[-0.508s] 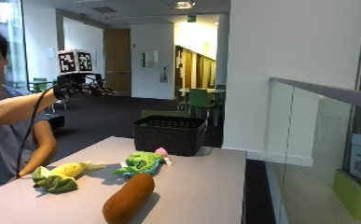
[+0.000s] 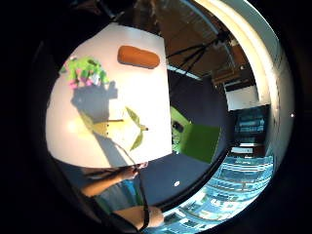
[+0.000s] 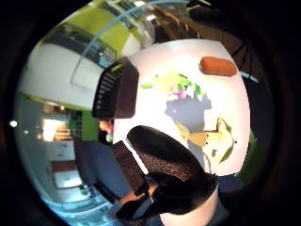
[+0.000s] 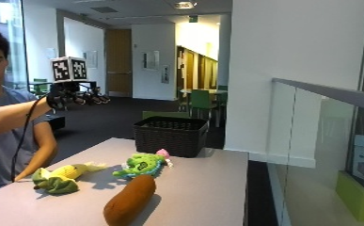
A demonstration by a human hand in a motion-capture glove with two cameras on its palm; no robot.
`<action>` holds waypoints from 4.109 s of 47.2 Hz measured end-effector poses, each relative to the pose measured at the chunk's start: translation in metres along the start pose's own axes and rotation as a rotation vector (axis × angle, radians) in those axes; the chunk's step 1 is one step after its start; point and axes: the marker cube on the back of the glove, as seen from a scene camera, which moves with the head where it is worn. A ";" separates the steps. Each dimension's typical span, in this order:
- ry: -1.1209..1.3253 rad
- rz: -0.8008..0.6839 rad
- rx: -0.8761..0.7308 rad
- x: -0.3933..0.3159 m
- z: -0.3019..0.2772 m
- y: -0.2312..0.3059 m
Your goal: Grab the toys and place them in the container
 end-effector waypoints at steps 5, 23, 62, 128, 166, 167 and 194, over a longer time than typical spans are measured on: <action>0.020 -0.014 -0.022 0.010 0.023 0.008; -0.020 0.013 -0.084 0.049 0.100 0.031; -0.007 0.038 0.034 0.058 0.246 0.075; -0.064 -0.063 -0.006 -0.105 0.011 -0.111; -0.160 -0.339 0.002 -0.343 -0.008 -0.180; -0.171 -0.323 0.008 -0.353 -0.012 -0.176; -0.061 -0.303 0.046 -0.211 -0.001 -0.177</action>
